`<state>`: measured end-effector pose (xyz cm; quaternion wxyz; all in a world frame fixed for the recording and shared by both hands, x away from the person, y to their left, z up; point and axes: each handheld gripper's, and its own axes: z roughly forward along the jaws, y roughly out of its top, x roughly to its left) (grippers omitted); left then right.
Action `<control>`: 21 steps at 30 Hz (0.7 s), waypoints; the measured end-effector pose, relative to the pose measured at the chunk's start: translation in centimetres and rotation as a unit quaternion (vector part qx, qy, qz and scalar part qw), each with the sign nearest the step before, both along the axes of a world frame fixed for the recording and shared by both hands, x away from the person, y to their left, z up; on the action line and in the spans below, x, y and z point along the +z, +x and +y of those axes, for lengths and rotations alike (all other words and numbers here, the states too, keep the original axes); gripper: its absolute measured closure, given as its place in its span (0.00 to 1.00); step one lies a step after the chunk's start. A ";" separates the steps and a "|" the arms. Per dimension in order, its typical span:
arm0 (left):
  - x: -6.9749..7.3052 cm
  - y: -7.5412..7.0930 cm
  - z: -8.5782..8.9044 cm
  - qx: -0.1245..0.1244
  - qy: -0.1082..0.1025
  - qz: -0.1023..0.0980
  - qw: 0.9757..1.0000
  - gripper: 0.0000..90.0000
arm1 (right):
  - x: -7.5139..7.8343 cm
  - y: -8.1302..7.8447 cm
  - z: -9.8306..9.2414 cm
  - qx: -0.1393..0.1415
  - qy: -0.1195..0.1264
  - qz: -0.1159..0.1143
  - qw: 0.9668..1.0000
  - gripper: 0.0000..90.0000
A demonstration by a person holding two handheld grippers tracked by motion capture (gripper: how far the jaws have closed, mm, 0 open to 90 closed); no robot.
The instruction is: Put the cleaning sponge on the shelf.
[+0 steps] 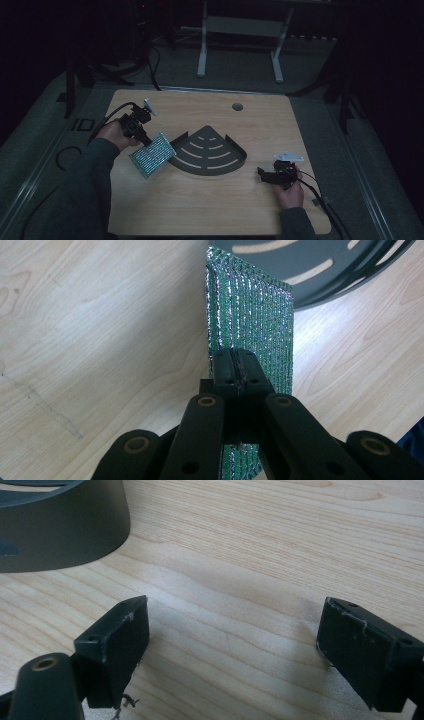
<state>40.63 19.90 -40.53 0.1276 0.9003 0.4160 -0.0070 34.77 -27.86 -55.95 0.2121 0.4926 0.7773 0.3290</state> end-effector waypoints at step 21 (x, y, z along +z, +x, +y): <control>1.3 2.1 -2.5 0.002 0.008 -0.016 1.000 1.00 | 0.0 0.0 0.0 0.000 0.000 0.001 1.000 0.15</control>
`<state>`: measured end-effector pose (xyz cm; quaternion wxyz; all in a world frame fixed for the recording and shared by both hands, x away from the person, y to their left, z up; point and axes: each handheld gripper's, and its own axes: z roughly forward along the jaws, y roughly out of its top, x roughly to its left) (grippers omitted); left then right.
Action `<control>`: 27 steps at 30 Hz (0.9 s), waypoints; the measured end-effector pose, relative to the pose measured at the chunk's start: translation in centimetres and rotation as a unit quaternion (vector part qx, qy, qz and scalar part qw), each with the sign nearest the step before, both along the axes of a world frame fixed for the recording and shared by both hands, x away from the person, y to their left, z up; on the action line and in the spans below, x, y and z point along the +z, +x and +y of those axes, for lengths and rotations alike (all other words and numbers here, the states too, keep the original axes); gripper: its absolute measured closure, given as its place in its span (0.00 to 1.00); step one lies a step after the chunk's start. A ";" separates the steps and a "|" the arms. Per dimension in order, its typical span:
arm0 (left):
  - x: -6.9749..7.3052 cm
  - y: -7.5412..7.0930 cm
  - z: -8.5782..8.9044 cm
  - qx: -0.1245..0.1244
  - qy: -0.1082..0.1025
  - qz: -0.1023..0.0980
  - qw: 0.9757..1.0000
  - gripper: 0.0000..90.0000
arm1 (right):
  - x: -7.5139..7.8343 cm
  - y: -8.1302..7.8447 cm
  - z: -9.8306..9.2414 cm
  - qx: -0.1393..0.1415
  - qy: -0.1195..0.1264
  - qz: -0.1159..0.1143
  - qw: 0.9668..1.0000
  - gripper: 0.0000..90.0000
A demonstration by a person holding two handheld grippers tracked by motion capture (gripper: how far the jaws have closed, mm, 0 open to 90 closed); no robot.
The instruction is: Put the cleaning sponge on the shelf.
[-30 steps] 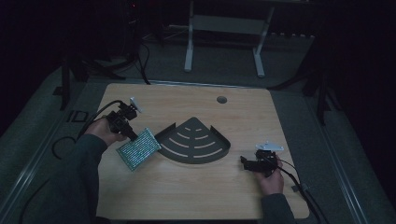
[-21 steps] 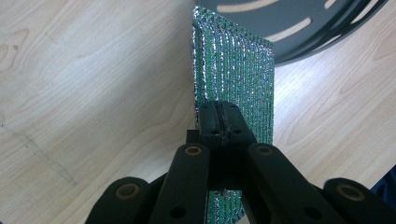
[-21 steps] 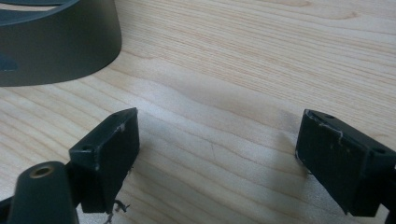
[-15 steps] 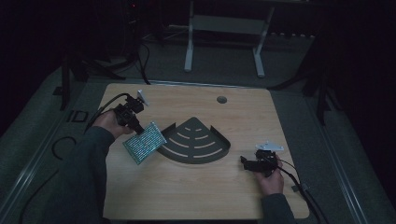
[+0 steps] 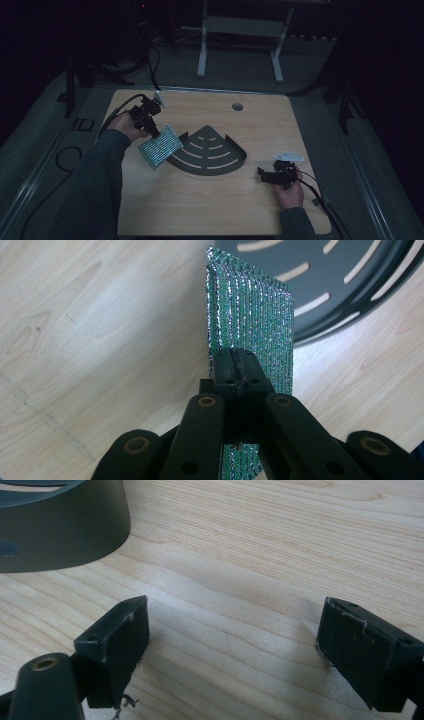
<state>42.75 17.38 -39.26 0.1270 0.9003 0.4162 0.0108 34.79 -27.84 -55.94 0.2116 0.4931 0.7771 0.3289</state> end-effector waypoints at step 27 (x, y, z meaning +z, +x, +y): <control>-0.6 2.2 -2.9 -0.001 0.004 -0.012 1.000 1.00 | 0.0 0.0 0.0 0.001 0.000 -0.001 1.000 0.15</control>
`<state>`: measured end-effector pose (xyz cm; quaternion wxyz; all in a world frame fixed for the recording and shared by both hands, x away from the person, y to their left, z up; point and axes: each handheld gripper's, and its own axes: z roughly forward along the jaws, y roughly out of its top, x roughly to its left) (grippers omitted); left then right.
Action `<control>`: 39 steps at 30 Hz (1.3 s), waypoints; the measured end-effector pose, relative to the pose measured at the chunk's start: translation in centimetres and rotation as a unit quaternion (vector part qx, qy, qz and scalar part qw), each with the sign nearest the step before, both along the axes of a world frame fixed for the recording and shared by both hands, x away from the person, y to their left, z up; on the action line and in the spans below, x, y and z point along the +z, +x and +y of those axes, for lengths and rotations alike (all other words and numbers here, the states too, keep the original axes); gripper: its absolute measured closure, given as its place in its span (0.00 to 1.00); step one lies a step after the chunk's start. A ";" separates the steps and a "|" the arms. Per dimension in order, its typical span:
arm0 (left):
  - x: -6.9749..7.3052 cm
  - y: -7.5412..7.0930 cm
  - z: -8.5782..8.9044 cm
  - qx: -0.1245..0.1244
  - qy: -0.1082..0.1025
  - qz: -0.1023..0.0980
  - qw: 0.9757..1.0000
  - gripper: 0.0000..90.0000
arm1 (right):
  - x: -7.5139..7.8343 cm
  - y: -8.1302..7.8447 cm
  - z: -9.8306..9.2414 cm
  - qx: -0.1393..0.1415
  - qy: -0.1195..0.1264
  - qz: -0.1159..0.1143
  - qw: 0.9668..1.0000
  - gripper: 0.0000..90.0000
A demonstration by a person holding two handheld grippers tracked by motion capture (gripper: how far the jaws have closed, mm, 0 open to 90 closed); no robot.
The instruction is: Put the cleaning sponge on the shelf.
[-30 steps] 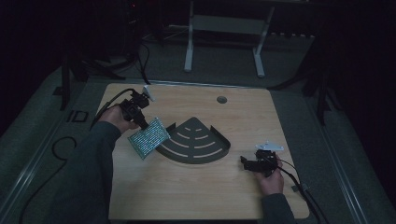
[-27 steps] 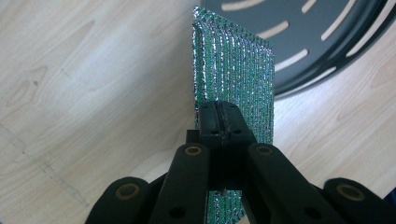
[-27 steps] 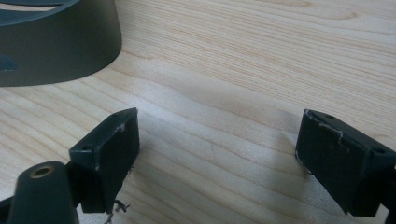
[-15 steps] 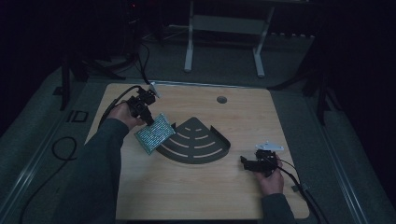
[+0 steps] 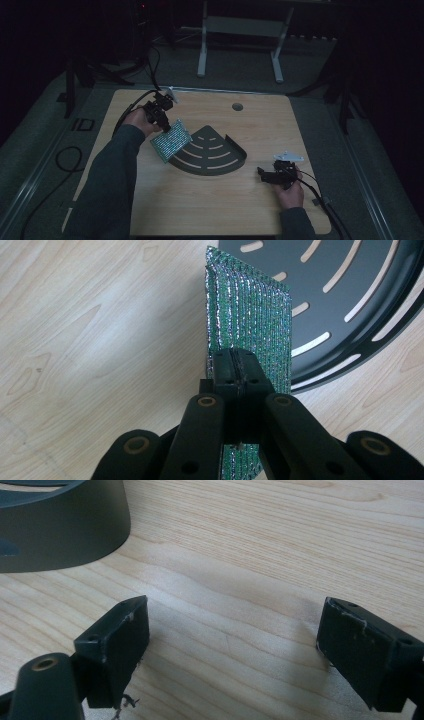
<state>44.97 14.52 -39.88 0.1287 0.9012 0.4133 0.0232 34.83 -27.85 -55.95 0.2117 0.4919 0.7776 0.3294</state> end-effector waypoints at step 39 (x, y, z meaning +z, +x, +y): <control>-1.2 1.4 -2.0 0.001 -0.013 -0.013 1.000 1.00 | 0.0 0.0 0.0 0.001 0.000 0.000 1.000 0.15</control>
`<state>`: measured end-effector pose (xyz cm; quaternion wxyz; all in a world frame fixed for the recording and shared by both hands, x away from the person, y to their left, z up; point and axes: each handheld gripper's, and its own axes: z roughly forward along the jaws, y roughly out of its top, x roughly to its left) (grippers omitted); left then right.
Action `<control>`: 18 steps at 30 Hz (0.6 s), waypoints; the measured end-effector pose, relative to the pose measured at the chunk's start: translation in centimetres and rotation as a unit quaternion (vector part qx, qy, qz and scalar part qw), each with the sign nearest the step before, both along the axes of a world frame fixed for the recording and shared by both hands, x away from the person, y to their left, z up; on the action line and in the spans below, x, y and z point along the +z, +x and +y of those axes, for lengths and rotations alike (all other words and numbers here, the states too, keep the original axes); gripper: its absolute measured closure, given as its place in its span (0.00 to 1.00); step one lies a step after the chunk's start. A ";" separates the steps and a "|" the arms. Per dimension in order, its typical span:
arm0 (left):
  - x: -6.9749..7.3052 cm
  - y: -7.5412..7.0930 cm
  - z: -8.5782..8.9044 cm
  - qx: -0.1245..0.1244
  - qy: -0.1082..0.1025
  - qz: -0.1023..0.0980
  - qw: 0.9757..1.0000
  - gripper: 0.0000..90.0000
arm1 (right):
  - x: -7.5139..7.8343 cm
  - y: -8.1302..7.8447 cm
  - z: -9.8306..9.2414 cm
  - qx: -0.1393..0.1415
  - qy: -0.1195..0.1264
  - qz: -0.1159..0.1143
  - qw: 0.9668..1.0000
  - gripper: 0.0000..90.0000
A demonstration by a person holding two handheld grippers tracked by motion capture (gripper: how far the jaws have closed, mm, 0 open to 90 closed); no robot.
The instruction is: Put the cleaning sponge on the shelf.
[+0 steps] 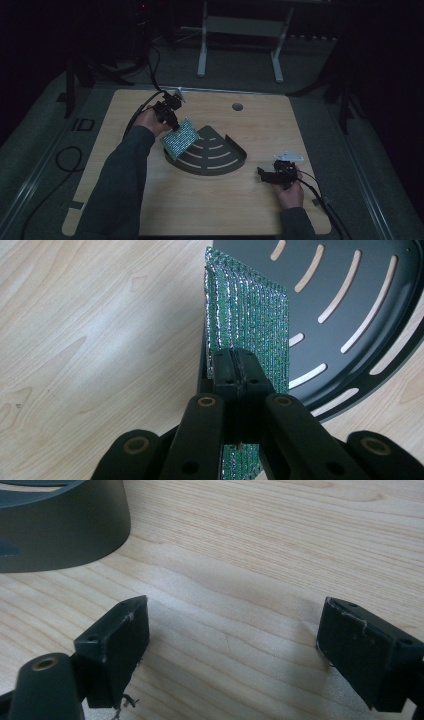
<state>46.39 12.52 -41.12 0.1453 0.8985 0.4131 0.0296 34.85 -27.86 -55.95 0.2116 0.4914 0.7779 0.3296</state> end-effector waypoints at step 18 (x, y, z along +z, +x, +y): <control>-1.0 0.7 -0.6 0.007 0.003 -0.001 1.000 1.00 | 0.0 0.0 0.0 0.000 0.000 0.000 1.000 0.15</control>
